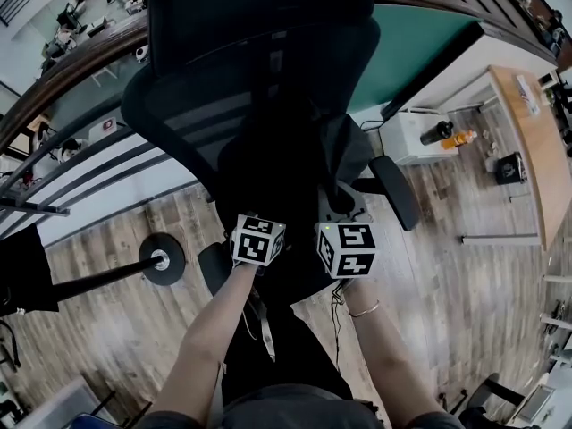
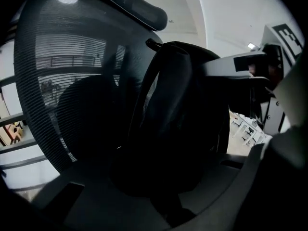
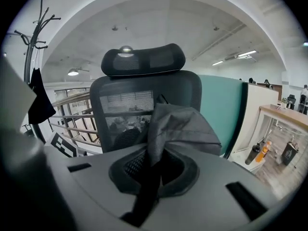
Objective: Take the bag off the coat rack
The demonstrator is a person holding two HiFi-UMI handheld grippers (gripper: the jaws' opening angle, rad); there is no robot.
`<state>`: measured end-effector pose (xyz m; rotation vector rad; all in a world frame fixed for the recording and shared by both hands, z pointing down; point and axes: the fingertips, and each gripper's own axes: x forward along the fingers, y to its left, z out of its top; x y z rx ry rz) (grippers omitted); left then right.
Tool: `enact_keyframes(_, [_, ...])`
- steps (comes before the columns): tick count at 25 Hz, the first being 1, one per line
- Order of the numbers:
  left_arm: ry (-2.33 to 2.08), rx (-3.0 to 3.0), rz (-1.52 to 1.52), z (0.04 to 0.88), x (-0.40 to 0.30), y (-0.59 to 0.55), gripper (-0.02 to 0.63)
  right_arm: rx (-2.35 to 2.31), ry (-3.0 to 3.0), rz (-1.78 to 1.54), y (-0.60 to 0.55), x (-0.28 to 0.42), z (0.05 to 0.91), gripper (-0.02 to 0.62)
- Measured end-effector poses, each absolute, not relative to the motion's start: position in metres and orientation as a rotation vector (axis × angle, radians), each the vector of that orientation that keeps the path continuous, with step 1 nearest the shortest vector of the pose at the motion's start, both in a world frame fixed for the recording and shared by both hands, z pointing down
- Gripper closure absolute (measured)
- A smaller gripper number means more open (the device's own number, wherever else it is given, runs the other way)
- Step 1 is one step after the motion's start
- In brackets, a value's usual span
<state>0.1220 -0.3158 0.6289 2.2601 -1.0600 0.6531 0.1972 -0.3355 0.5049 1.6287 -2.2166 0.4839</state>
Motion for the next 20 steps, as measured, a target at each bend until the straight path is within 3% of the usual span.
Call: enact_keyframes(20, [-1.122, 2.023, 0.707, 0.668, 0.059, -0.338, 0.501, 1.472, -2.259, 0.487, -0.362, 0.129, 0.539, 0.560])
